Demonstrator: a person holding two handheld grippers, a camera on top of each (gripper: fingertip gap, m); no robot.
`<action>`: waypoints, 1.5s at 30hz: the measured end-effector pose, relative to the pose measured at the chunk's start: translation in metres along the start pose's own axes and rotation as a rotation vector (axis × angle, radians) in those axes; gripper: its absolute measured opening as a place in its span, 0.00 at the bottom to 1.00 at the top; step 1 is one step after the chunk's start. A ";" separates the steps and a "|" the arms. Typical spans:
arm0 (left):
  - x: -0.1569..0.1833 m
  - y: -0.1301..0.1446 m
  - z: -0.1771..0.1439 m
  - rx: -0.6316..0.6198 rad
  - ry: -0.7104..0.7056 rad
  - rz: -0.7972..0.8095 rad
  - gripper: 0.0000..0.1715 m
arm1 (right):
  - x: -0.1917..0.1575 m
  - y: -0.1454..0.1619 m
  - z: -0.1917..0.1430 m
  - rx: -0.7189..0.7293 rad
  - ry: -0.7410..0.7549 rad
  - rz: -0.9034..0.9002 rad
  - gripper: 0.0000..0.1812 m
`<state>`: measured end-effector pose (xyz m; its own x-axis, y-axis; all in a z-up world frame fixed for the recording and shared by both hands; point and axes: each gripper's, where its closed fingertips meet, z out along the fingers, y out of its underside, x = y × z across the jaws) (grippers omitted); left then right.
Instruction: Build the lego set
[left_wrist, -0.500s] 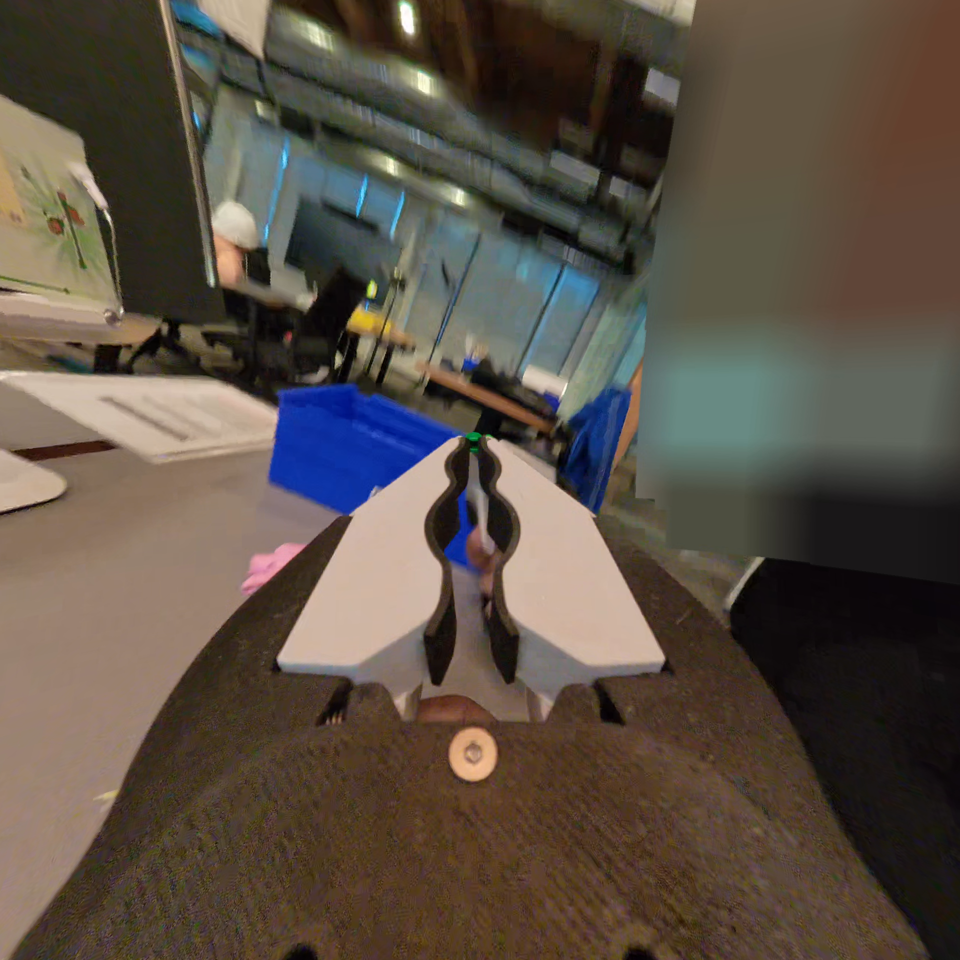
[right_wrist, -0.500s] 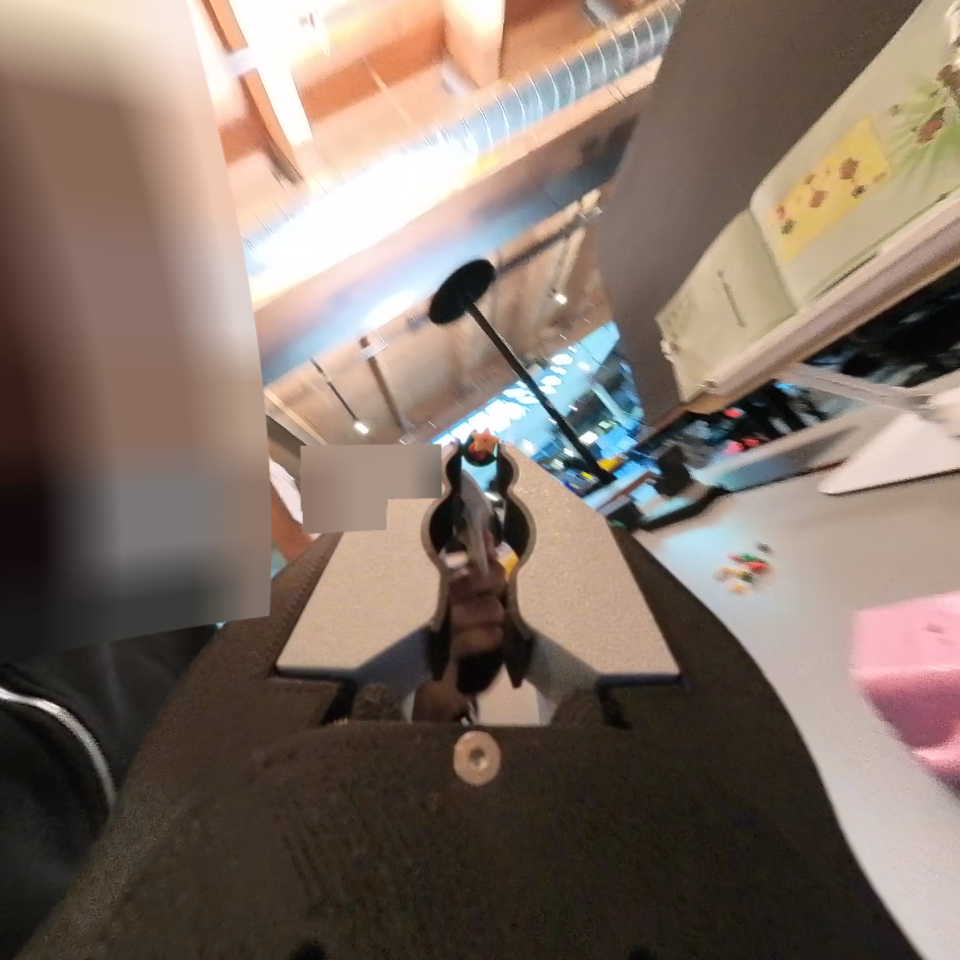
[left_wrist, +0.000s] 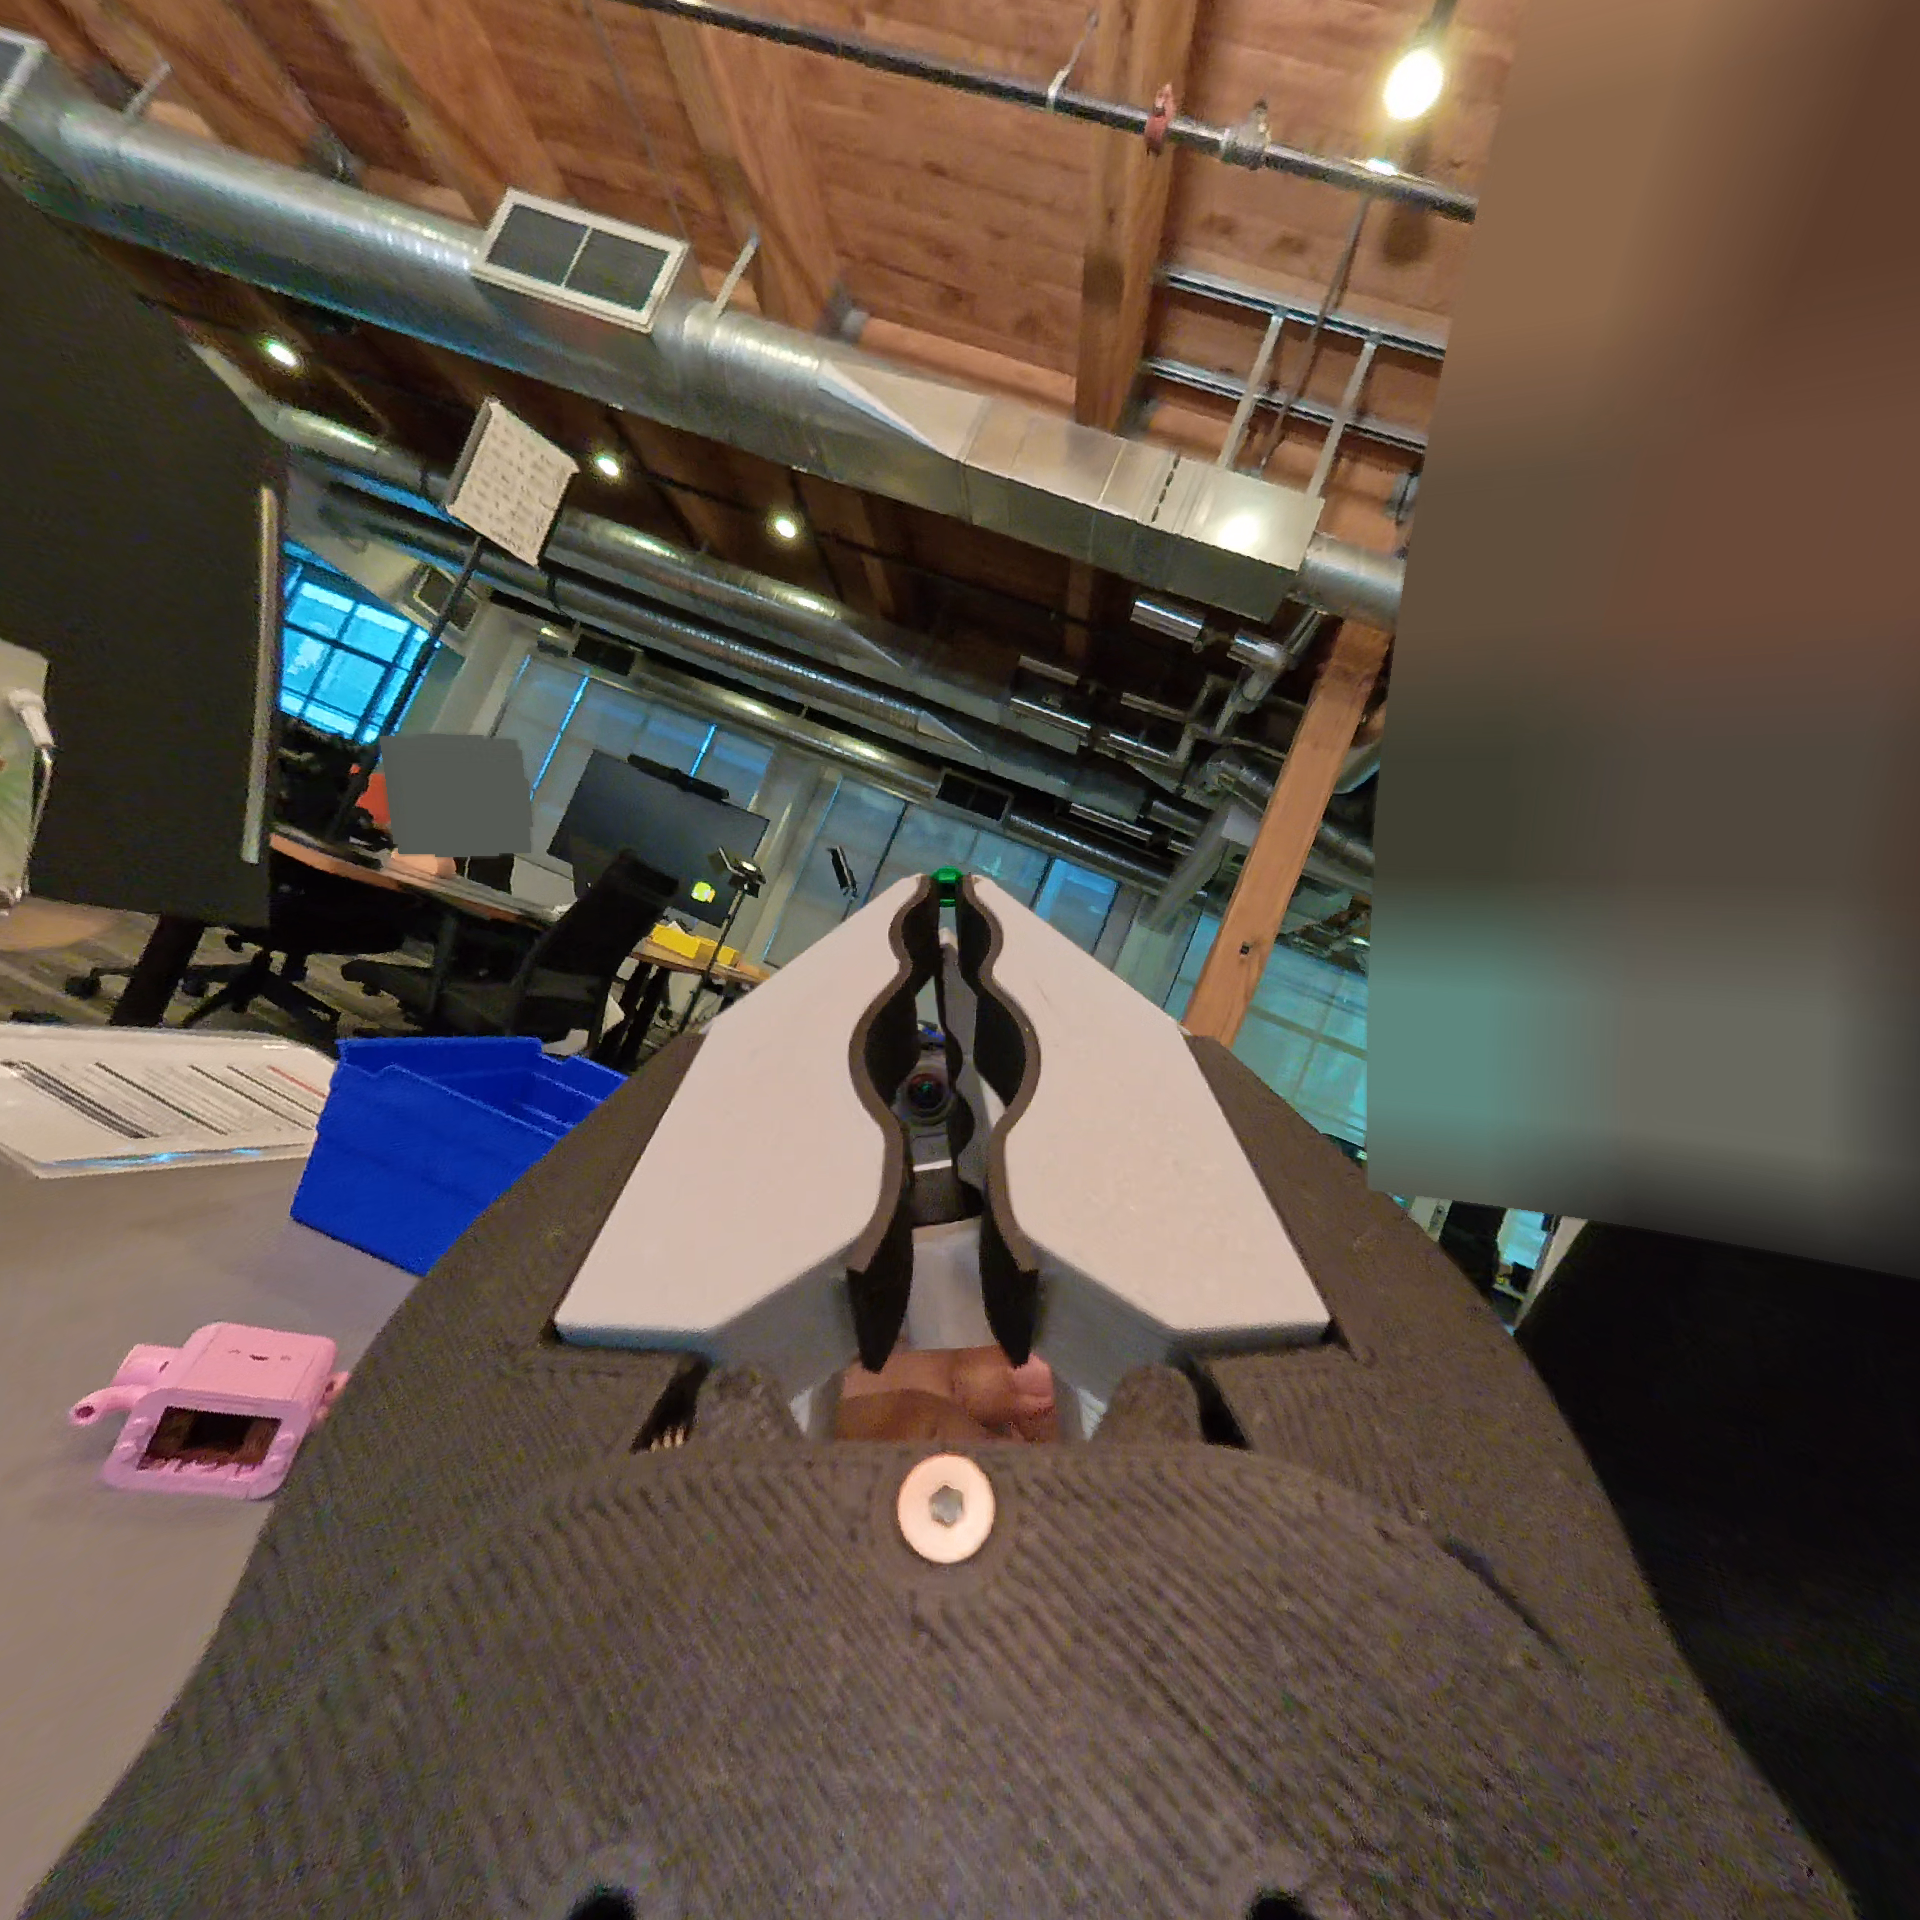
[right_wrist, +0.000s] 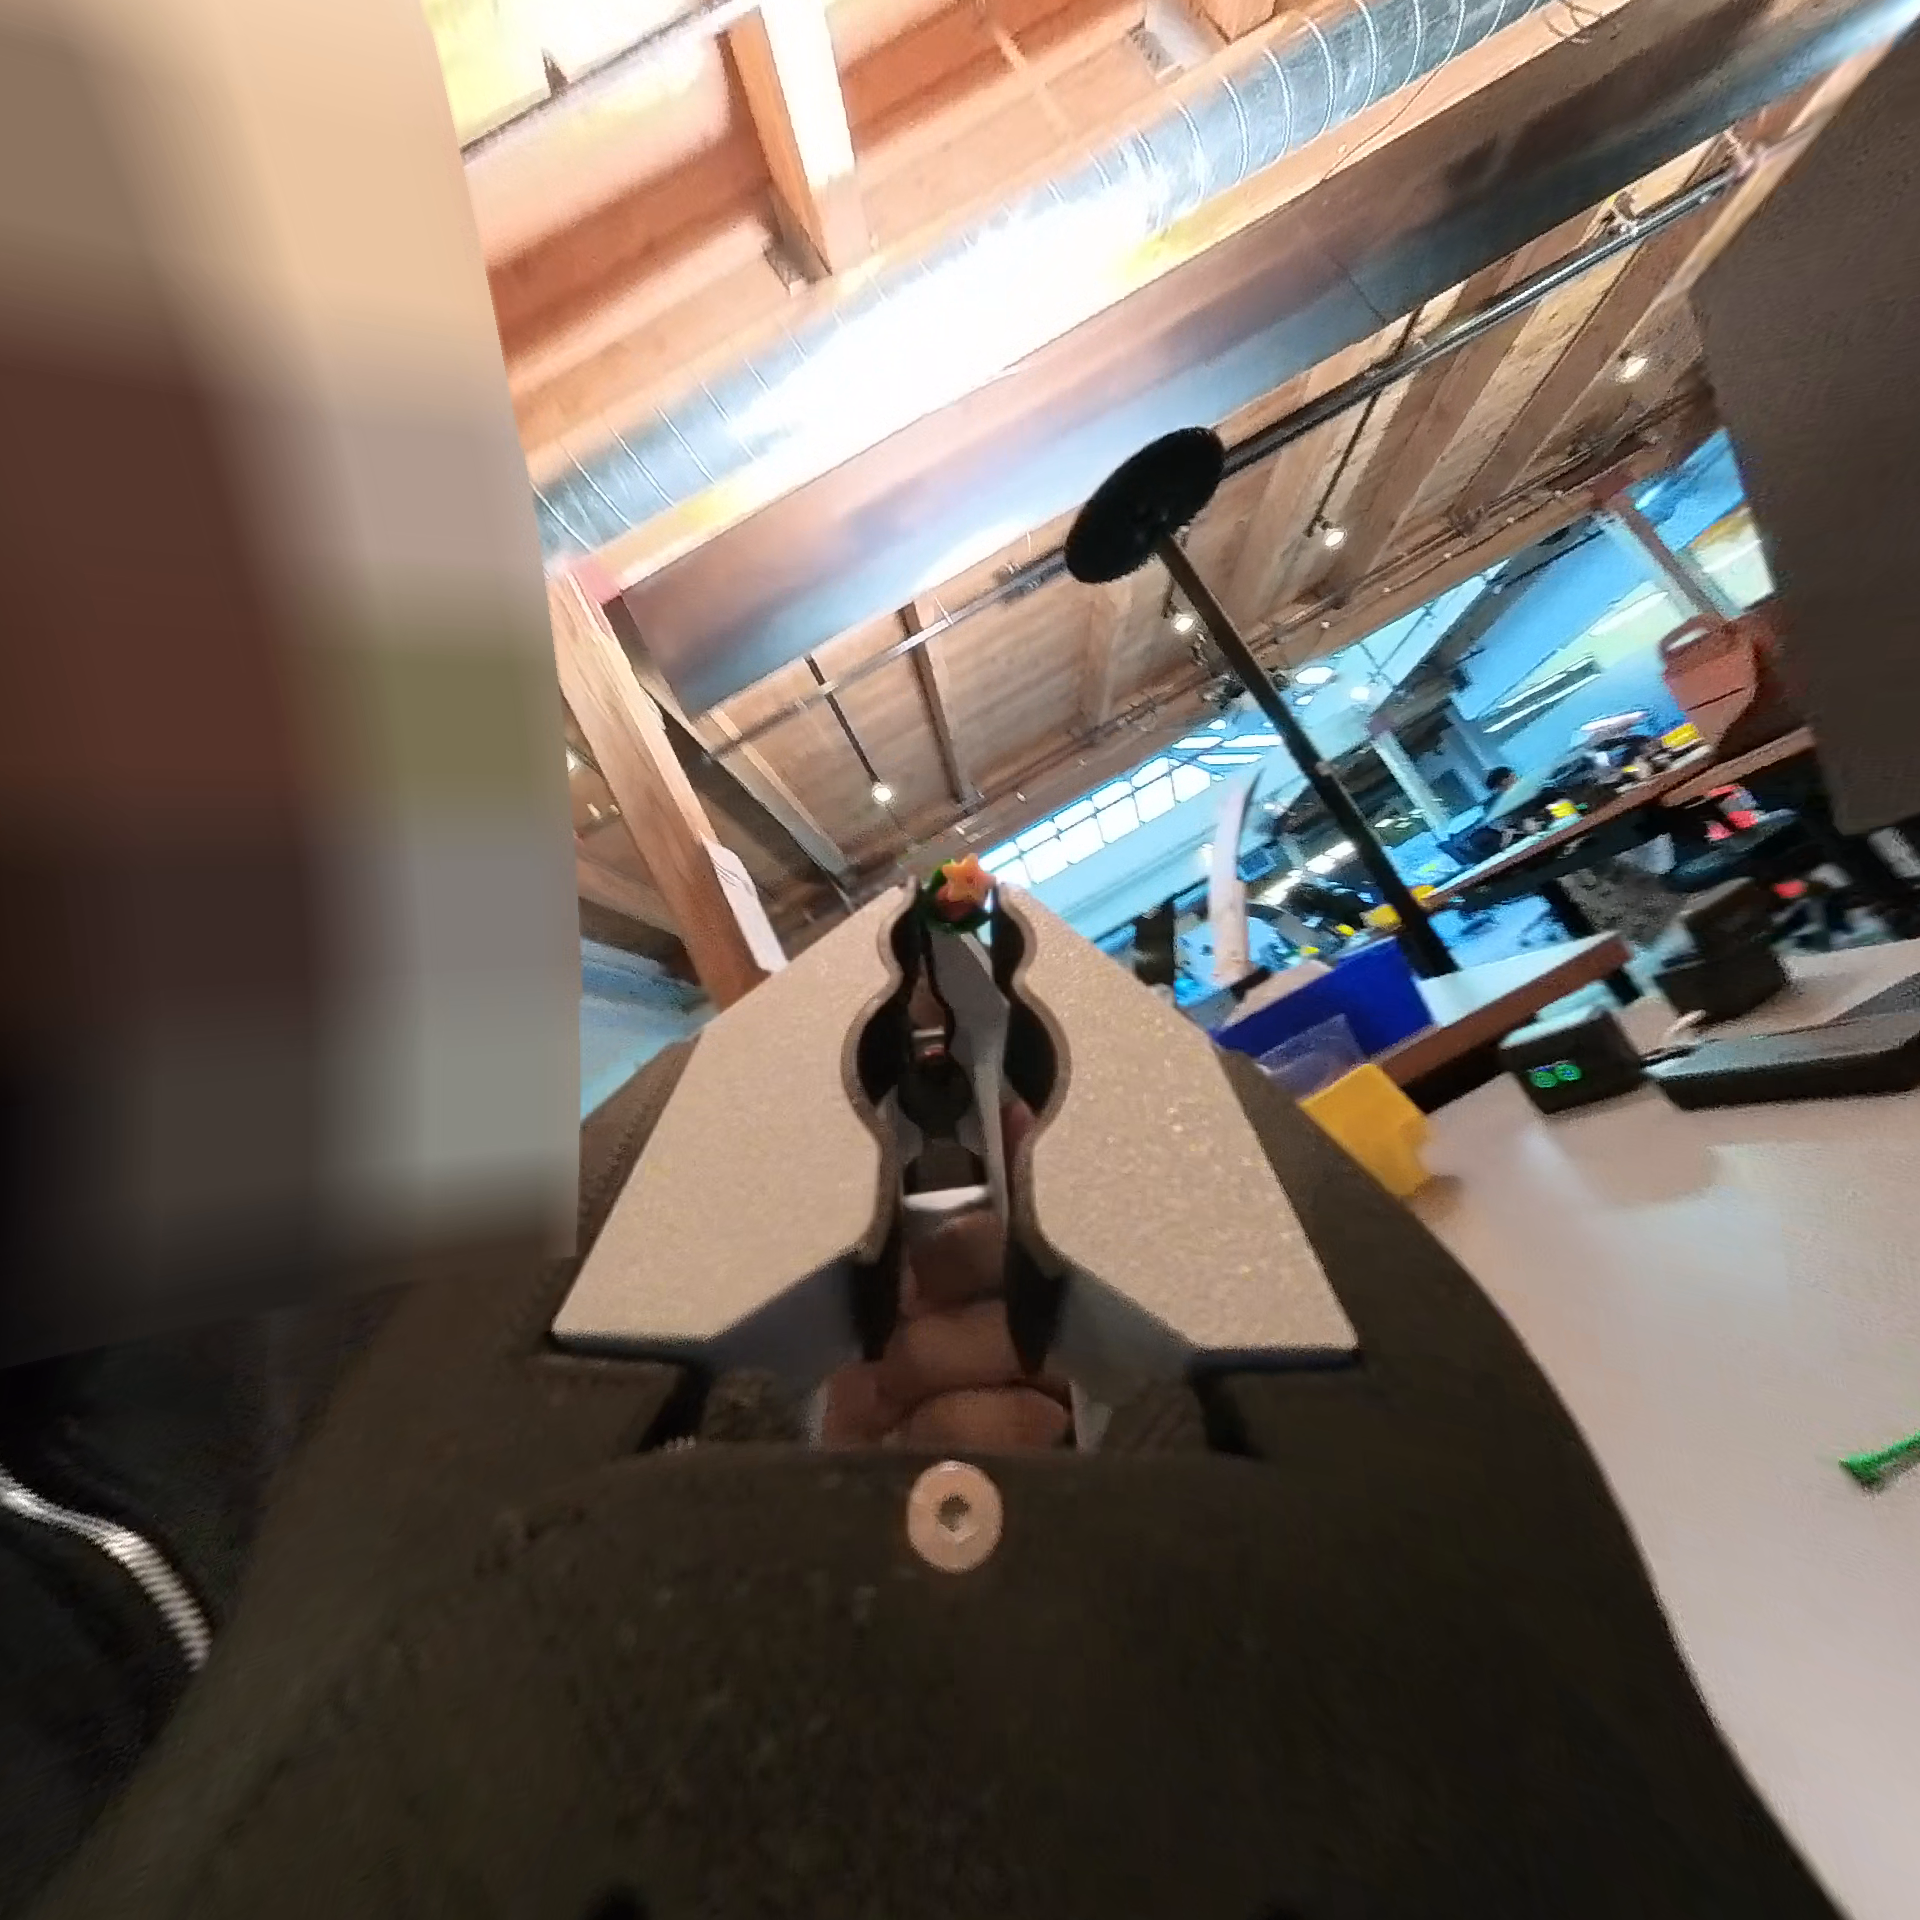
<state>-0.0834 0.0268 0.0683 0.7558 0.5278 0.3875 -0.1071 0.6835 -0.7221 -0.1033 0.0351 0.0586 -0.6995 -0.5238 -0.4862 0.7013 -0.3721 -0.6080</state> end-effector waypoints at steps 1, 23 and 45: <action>0.004 -0.003 -0.003 0.004 0.000 0.007 0.00 | -0.004 0.003 0.003 -0.021 0.012 -0.039 0.06; 0.029 0.014 0.005 -0.080 0.054 -0.039 0.00 | -0.036 -0.001 -0.003 -0.149 0.093 -0.310 0.05; 0.026 0.018 0.008 -0.101 0.059 -0.085 0.00 | -0.035 0.003 -0.002 -0.187 0.123 -0.391 0.05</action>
<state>-0.0710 0.0569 0.0694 0.7961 0.4376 0.4181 0.0226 0.6688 -0.7431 -0.0772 0.0535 0.0726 -0.9262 -0.2719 -0.2613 0.3518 -0.3733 -0.8584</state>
